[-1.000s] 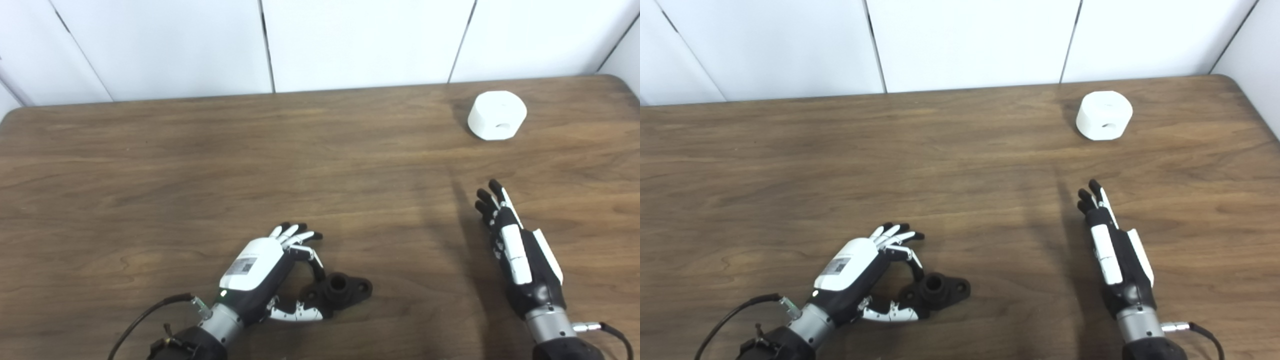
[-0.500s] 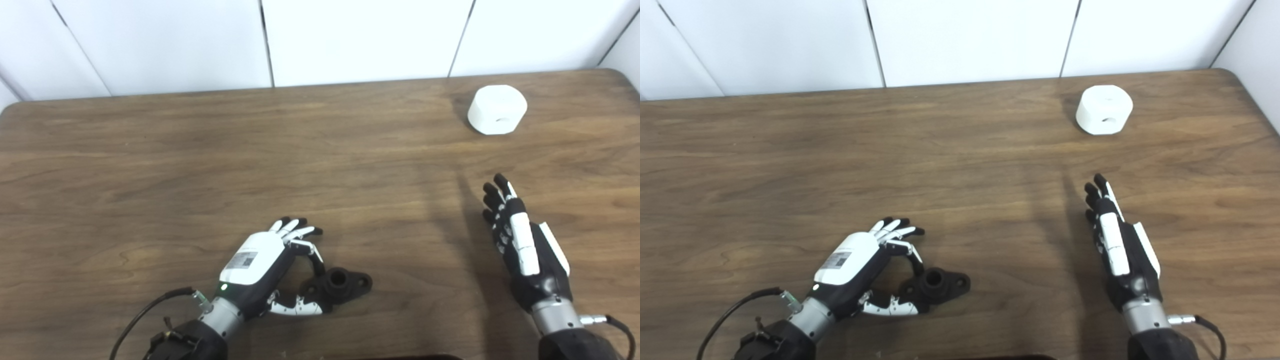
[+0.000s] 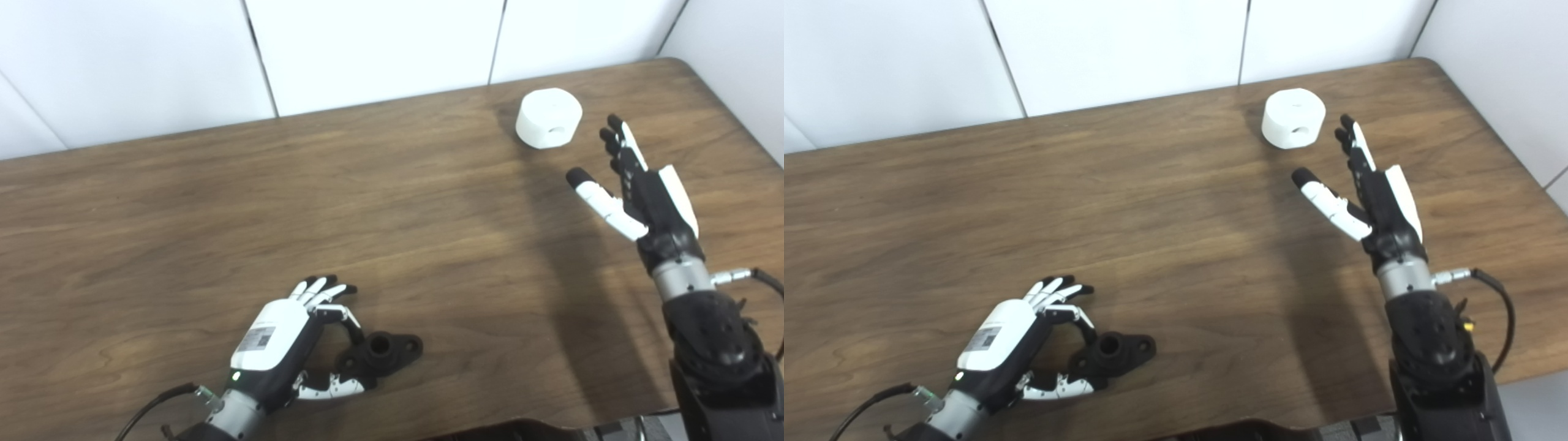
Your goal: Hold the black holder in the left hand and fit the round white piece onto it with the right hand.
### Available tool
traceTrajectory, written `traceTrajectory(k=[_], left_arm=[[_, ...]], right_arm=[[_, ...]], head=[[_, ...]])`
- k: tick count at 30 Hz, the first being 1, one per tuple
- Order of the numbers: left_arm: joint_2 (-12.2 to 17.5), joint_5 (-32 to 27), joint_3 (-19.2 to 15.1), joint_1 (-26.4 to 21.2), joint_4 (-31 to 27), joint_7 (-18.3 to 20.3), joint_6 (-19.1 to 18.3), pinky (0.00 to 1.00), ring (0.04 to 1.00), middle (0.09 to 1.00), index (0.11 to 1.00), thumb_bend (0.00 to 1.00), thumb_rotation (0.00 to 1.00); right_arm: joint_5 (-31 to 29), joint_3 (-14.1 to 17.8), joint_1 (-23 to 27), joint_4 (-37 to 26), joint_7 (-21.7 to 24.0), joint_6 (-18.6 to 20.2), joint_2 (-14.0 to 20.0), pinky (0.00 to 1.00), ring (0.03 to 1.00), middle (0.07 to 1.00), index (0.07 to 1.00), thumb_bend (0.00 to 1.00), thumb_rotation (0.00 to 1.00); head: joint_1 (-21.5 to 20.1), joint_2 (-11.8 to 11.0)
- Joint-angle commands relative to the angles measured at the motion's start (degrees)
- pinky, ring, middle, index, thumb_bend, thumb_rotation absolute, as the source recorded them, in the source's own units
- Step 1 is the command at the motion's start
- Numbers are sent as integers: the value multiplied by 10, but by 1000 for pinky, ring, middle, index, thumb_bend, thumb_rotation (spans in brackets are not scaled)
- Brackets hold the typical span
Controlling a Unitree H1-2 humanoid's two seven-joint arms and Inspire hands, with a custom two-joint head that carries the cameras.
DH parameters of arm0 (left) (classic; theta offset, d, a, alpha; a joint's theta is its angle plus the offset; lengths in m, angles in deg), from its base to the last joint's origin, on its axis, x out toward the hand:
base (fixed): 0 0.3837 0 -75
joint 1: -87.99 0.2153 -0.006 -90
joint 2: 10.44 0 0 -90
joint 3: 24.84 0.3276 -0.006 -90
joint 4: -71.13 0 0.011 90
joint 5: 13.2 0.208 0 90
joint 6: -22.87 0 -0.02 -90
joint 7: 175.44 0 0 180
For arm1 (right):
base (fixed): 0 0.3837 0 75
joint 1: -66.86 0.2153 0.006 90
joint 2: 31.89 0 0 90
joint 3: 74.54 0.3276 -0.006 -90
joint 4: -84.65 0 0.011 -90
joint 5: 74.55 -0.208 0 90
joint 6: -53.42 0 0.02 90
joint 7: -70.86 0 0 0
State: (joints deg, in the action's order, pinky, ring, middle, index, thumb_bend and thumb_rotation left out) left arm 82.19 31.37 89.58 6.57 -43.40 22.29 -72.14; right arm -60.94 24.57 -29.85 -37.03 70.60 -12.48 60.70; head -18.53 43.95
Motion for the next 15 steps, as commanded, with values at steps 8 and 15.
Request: traceTrajectory(k=[8, 15], left_arm=[[27, -3, -17, 23, 28, 11, 16, 997, 978, 898, 493, 506, 64], [28, -18, -29, 28, 37, 5, 34, 986, 969, 889, 492, 506, 64]], right_arm=[[126, -6, 108, 15, 24, 27, 64, 937, 955, 963, 965, 746, 439], [162, -16, 206, 95, 71, 27, 118, 983, 1000, 987, 950, 775, 340]], head=[[-45, -15], [-52, -15]])
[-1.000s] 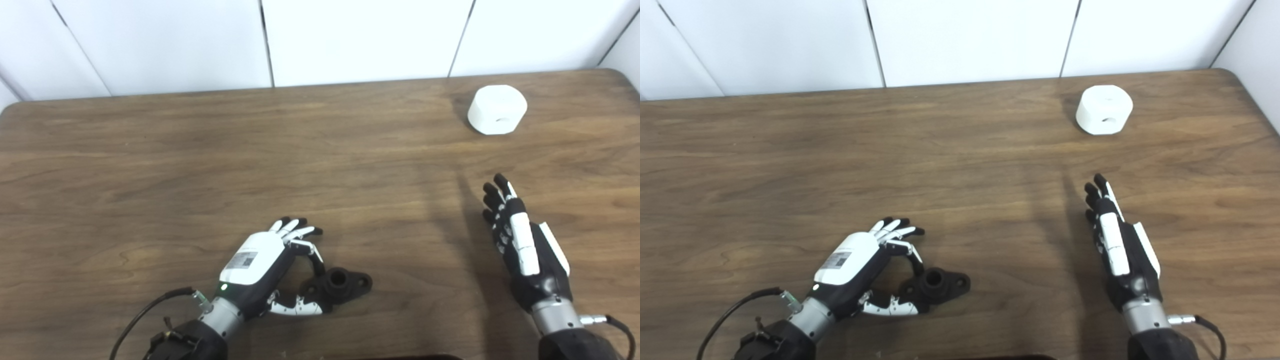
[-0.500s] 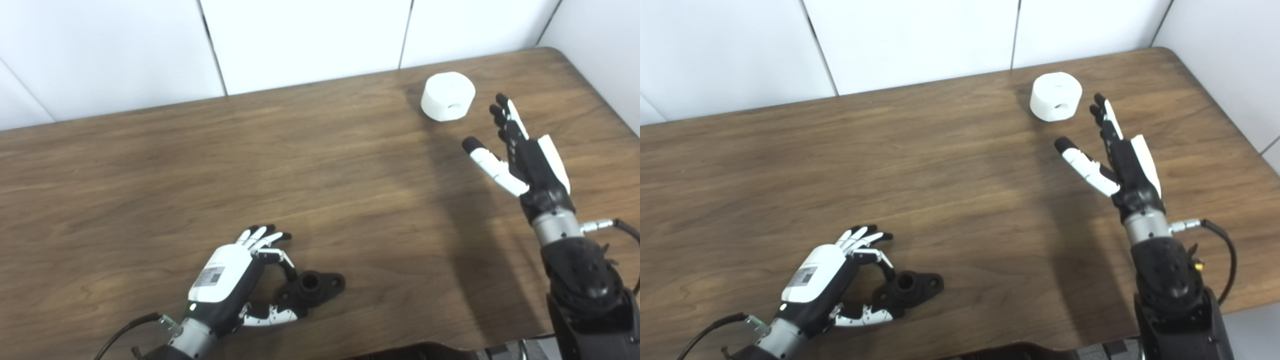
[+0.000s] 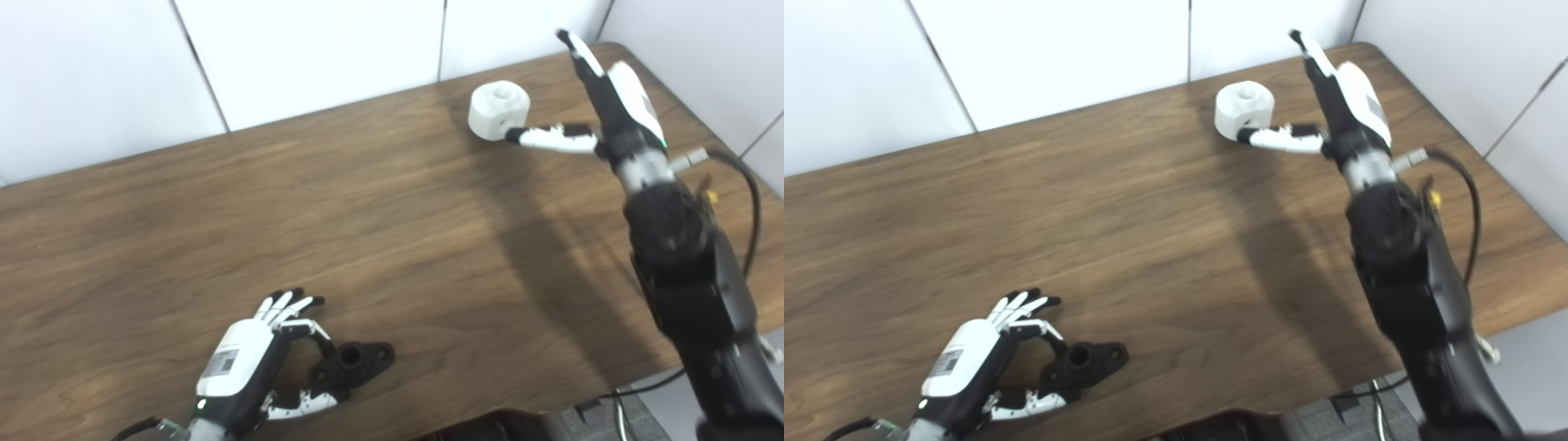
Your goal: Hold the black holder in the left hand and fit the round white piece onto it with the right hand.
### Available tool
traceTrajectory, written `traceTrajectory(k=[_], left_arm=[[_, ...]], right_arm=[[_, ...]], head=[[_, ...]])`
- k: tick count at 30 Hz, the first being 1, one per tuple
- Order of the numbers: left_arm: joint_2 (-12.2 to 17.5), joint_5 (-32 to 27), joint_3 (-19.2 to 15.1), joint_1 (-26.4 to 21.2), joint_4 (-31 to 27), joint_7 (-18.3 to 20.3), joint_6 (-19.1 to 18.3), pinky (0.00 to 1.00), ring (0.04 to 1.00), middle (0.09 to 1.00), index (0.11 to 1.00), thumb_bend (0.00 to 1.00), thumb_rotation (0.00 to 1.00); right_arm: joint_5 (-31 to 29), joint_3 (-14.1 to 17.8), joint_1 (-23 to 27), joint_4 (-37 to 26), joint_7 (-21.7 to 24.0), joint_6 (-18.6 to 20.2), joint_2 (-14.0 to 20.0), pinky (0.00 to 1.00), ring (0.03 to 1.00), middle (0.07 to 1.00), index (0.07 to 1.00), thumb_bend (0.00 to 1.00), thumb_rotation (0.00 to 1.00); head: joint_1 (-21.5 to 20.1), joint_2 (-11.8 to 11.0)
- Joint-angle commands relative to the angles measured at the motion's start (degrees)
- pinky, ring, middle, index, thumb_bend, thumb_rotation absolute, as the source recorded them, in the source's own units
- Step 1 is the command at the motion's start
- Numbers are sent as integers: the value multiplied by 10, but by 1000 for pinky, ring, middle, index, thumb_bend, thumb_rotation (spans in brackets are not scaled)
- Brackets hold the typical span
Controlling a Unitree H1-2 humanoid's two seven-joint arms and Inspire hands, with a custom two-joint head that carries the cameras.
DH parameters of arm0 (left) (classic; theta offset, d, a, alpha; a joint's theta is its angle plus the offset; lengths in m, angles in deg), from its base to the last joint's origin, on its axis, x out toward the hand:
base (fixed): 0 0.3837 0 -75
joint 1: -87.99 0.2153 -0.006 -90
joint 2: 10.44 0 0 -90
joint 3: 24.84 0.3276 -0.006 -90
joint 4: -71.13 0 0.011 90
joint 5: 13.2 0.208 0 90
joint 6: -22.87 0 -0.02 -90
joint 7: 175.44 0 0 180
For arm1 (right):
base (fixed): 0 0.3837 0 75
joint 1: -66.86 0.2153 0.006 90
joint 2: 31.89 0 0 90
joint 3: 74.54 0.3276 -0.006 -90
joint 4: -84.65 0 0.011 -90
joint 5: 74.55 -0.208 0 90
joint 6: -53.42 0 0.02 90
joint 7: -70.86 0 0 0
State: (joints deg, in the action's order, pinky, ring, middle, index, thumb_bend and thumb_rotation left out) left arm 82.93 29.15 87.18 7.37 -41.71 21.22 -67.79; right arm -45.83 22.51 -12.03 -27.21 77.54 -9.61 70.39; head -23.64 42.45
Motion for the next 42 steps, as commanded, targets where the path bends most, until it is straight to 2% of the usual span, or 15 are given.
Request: traceTrajectory(k=[1, 6, 8, 13, 20, 26, 42], left_arm=[[22, 5, -6, 20, 21, 15, -8, 985, 969, 889, 492, 506, 64], [23, 4, -10, 20, 23, 17, -2, 976, 965, 887, 492, 506, 65], [22, 4, -11, 20, 21, 19, -4, 972, 965, 887, 492, 506, 66], [20, 1, -13, 22, 21, 19, -4, 971, 965, 886, 492, 506, 66], [18, -2, -13, 23, 22, 16, -3, 973, 966, 886, 492, 506, 66], [15, 2, -12, 24, 15, 21, -9, 974, 967, 887, 493, 506, 66], [9, 1, -13, 27, 9, 21, -9, 975, 968, 887, 492, 506, 65]], right_arm=[[16, 1, 41, 11, 11, -2, 30, 980, 1000, 987, 947, 777, 334], [49, -27, 103, 78, 67, -1, 70, 954, 1000, 998, 901, 829, 268], [66, -51, 132, 114, 87, -1, 88, 963, 1000, 998, 889, 842, 259], [83, -86, 191, 191, 116, -2, 105, 999, 1000, 979, 865, 888, 231], [105, -145, 247, 262, 167, -3, 132, 1000, 1000, 978, 873, 883, 225], [105, -171, 272, 287, 183, -9, 141, 997, 1000, 963, 866, 904, 219], [103, -193, 291, 314, 206, -8, 136, 1000, 1000, 939, 867, 879, 204]], head=[[-1, 0], [-4, 0], [-4, 0], [-2, -1], [2, -1], [3, -1], [6, 2]])
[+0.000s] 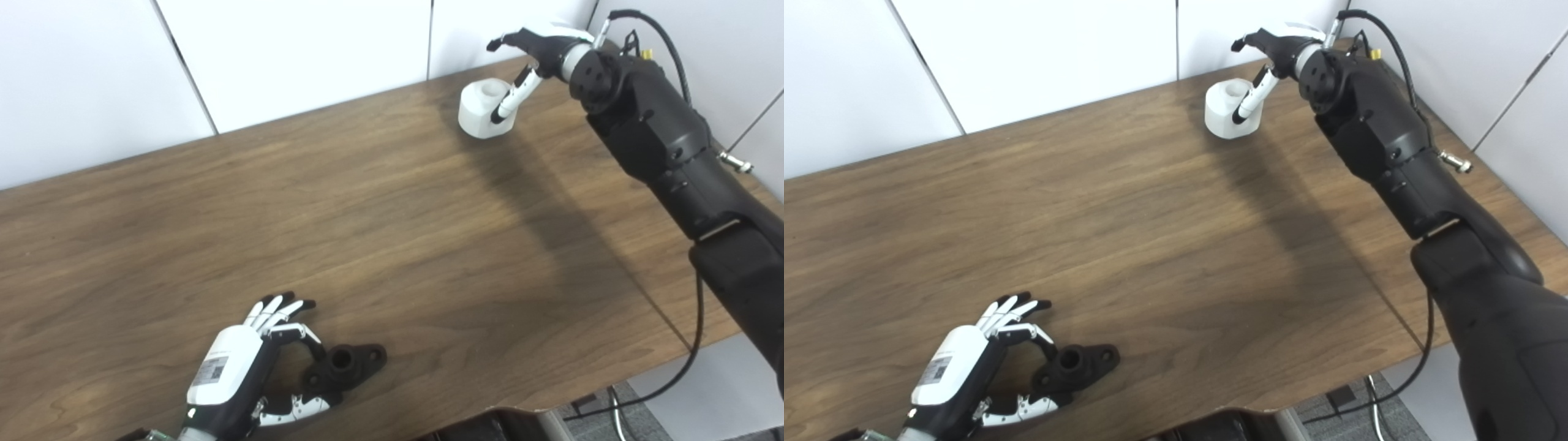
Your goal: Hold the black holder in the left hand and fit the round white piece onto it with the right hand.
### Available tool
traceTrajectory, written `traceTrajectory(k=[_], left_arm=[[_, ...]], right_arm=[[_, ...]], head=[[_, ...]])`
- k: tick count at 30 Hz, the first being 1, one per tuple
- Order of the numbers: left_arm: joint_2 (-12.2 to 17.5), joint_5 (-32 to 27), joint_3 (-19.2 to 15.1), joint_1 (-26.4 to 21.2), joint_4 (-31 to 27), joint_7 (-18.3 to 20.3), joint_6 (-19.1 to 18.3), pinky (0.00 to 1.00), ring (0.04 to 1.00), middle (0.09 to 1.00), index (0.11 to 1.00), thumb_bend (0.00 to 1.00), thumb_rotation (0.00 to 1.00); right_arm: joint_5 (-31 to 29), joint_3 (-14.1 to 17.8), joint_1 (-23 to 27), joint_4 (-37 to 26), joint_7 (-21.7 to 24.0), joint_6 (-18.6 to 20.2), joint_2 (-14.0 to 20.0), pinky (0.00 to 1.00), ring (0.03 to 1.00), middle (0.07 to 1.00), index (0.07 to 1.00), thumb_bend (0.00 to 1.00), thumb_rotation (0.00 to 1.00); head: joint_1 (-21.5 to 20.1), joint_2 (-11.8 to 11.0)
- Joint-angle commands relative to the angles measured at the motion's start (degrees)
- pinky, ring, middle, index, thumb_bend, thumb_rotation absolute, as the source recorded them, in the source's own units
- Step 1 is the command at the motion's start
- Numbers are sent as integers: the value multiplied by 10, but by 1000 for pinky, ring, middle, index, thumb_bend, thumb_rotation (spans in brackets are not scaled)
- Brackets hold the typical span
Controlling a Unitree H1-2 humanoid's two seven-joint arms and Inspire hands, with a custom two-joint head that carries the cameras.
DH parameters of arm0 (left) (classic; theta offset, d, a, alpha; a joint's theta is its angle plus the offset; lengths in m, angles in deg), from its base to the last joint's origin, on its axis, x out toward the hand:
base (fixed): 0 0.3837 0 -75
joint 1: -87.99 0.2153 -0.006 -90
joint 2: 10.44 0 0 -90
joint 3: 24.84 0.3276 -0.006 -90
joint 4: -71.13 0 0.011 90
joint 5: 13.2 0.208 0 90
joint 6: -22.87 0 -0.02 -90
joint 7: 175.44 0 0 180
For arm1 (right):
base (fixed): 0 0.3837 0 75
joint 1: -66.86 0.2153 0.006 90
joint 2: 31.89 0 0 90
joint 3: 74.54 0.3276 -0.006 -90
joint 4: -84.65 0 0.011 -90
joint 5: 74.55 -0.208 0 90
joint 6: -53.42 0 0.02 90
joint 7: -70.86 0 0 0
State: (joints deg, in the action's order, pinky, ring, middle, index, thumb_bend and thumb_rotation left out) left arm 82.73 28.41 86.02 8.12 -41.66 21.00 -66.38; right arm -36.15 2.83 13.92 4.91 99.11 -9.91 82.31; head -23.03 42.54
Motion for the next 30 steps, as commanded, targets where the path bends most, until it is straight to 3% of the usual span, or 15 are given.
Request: traceTrajectory(k=[1, 30], left_arm=[[11, 9, -2, 19, 8, 23, -23, 975, 968, 887, 493, 506, 65], [1, 22, -4, 24, -8, 37, -31, 977, 970, 888, 493, 506, 64]], right_arm=[[6, 2, 31, -4, -11, -6, 16, 1000, 1000, 938, 864, 879, 205], [30, -40, 27, 18, -18, -12, 11, 1000, 1000, 924, 771, 837, 219]], head=[[0, 1], [7, 8]])
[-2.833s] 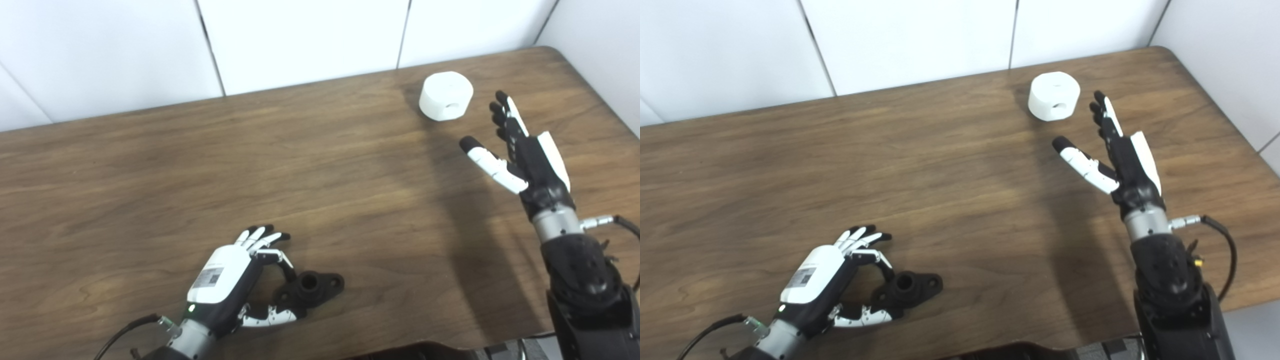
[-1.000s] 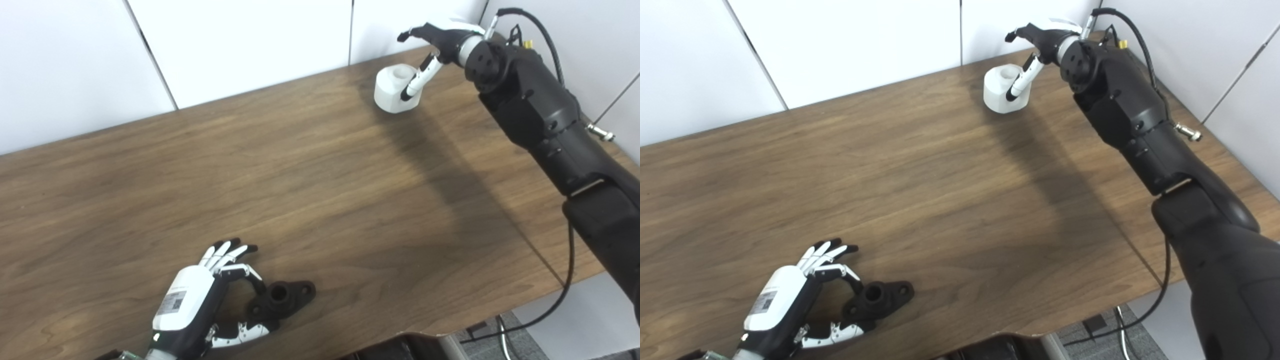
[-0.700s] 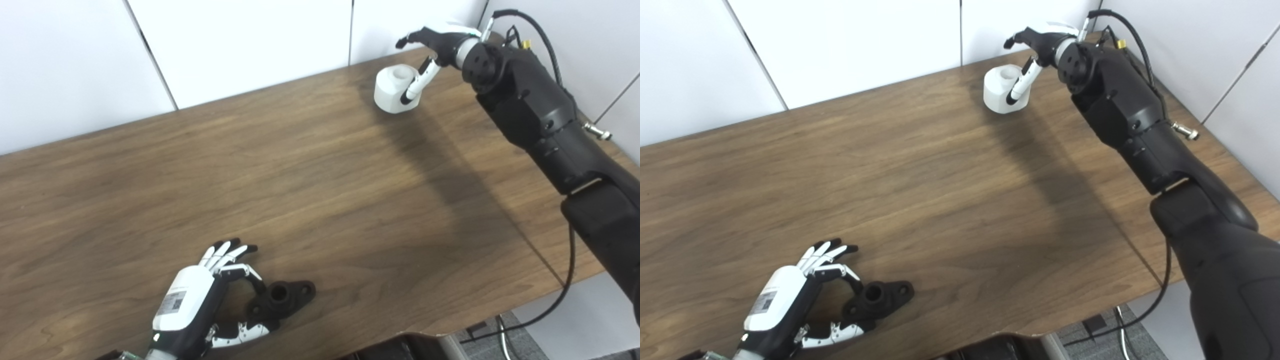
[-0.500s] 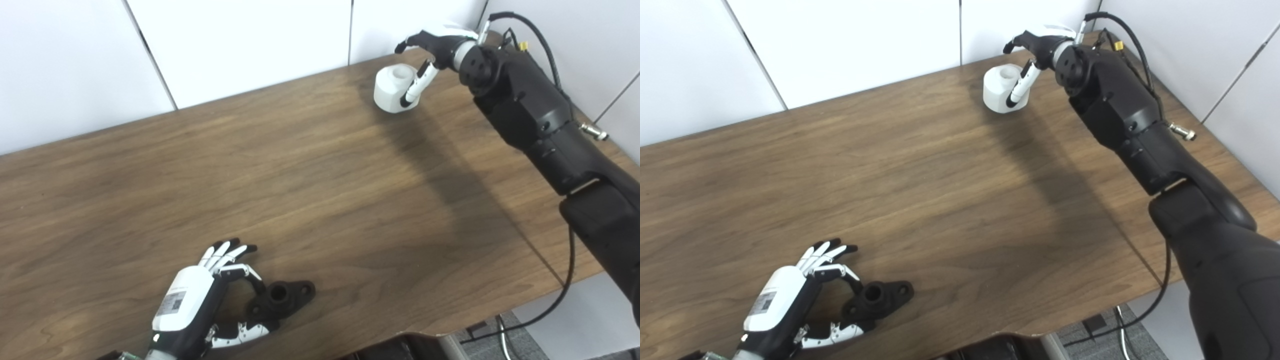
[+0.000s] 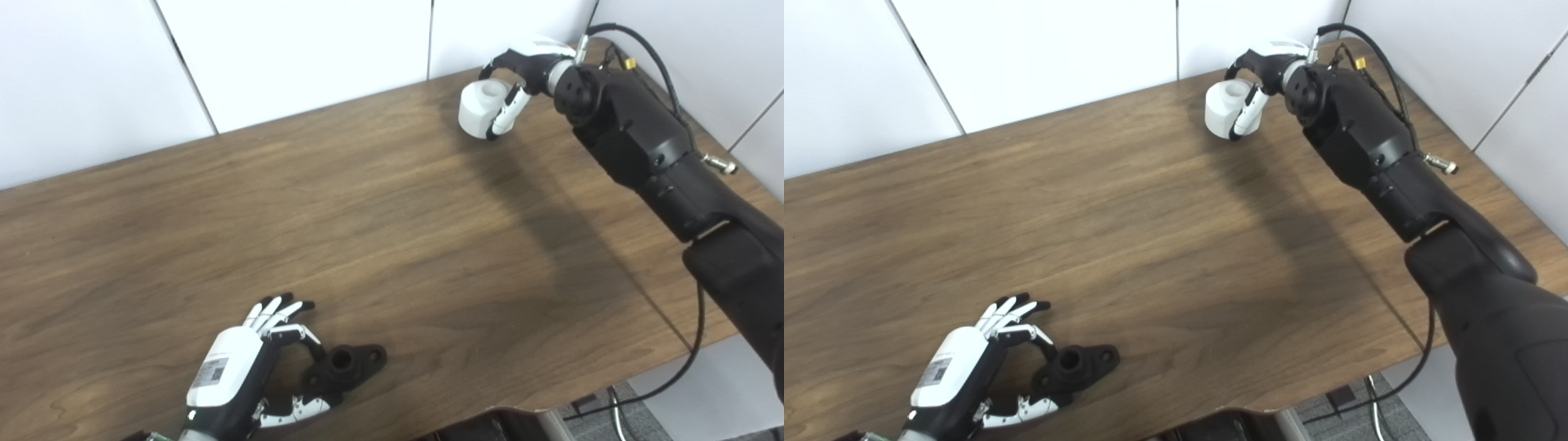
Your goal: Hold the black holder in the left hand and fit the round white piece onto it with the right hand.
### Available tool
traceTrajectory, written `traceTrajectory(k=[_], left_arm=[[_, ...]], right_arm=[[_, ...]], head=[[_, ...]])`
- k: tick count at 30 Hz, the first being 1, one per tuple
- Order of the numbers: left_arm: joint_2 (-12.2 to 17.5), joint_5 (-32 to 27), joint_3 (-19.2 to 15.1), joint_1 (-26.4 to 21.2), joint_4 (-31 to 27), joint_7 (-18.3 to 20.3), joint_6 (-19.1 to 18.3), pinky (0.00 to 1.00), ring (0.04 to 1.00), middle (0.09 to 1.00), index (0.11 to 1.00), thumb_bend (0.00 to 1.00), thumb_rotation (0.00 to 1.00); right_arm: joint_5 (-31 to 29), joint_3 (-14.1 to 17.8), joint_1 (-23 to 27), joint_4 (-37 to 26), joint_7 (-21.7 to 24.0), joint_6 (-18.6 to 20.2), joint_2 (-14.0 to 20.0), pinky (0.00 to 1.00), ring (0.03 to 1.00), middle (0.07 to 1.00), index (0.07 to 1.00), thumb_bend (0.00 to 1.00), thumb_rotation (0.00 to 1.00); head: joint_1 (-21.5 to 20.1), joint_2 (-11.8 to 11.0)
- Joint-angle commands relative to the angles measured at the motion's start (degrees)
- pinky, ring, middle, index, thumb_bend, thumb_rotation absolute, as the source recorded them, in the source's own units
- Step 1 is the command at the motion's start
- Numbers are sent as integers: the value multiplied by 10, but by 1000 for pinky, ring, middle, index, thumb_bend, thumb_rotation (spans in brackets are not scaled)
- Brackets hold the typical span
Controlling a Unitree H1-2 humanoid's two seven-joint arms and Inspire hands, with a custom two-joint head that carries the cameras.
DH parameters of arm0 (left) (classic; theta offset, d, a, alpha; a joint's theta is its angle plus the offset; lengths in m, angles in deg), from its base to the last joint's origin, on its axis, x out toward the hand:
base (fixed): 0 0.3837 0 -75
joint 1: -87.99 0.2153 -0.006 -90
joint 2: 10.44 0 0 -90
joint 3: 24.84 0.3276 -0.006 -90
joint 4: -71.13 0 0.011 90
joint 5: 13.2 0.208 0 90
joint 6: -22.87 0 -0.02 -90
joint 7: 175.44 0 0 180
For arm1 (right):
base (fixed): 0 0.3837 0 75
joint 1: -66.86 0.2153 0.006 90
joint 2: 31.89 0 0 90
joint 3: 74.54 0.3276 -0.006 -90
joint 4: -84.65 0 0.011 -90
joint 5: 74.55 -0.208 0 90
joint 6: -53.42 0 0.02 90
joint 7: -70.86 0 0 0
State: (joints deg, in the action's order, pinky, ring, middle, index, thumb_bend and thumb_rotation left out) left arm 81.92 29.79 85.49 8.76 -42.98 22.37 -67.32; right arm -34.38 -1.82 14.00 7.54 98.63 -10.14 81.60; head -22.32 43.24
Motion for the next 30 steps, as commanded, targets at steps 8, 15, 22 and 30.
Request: traceTrajectory(k=[8, 15, 22, 30], left_arm=[[8, 11, 1, 19, 1, 26, -25, 975, 971, 889, 493, 506, 64], [7, 9, 1, 19, -1, 27, -26, 972, 967, 887, 493, 507, 64], [5, 9, 3, 19, -4, 31, -31, 971, 967, 886, 493, 507, 64], [4, 10, 4, 19, -6, 33, -34, 971, 968, 887, 493, 506, 63]], right_arm=[[6, 13, 24, -12, -21, -15, 18, 1000, 1000, 904, 709, 814, 205], [-5, 27, 20, -18, -35, -24, 14, 1000, 998, 884, 673, 791, 172], [-7, 38, 16, -16, -59, -39, 9, 992, 973, 859, 637, 791, 152], [-9, 46, 5, -13, -113, -84, 6, 895, 894, 781, 488, 526, 132]], head=[[1, 4], [1, 4], [3, 6], [5, 8]])
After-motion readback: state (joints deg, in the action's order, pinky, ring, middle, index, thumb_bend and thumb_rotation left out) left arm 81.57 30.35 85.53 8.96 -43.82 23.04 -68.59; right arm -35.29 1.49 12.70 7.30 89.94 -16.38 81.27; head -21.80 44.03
